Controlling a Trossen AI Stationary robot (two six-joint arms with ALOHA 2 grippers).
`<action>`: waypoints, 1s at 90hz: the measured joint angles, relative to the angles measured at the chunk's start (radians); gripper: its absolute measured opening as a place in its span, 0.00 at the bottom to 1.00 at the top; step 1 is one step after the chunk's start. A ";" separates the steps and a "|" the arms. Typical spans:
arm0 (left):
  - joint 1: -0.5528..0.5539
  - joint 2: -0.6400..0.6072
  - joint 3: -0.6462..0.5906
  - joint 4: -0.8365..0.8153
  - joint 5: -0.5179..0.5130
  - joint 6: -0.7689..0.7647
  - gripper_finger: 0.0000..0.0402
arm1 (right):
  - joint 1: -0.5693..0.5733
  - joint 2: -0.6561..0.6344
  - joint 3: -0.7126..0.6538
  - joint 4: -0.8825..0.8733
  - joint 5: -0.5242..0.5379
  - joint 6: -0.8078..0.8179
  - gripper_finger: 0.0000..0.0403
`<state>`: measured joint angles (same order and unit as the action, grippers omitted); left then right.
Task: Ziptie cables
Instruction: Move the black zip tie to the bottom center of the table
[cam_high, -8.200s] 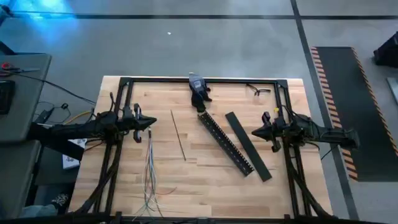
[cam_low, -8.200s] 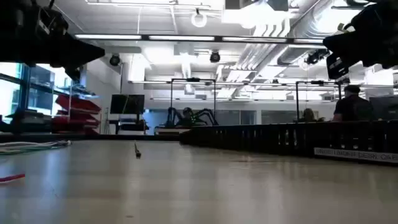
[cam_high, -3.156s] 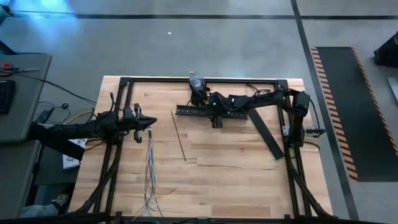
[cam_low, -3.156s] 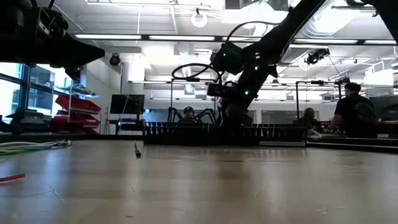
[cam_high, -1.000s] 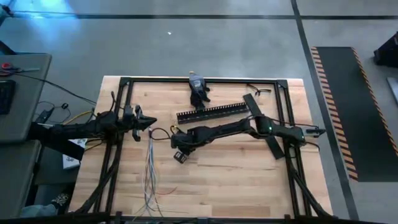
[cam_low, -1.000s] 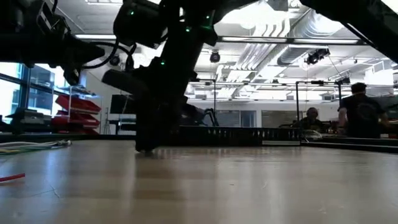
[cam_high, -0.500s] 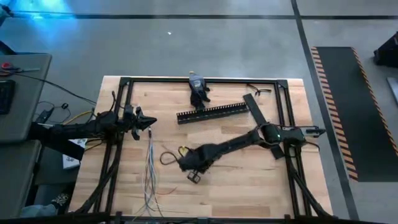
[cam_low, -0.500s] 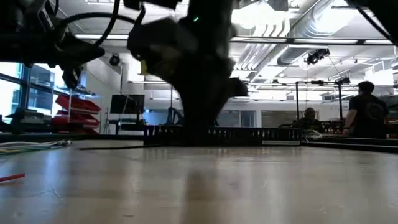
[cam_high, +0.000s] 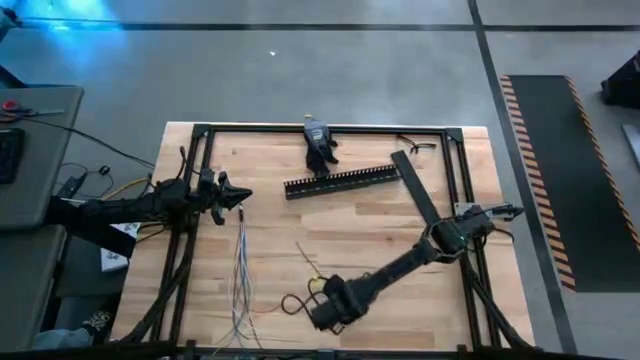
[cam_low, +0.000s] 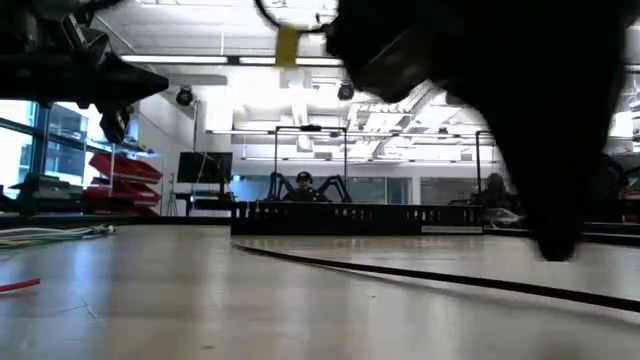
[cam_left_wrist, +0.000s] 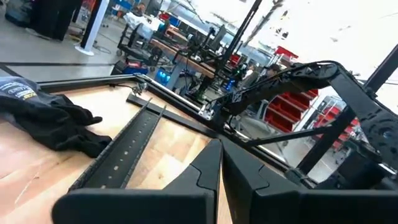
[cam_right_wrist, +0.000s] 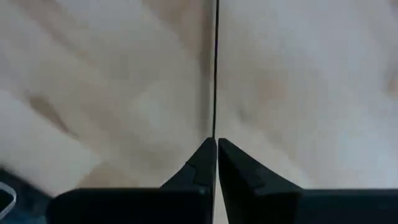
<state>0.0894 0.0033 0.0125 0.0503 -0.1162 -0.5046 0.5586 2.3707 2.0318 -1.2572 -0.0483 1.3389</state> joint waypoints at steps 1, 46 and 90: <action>0.000 0.000 0.000 0.000 0.000 0.000 0.00 | 0.002 -0.003 0.000 -0.003 0.008 0.004 0.00; 0.000 0.000 0.000 0.000 -0.002 0.000 0.00 | 0.063 -0.119 -0.025 -0.041 0.184 -0.147 0.00; 0.000 0.001 0.000 -0.002 -0.001 0.000 0.00 | 0.078 -0.127 -0.356 0.338 0.196 -0.042 0.00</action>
<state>0.0894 0.0043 0.0124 0.0486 -0.1173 -0.5045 0.6370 2.2440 1.6756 -0.9188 0.1480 1.2972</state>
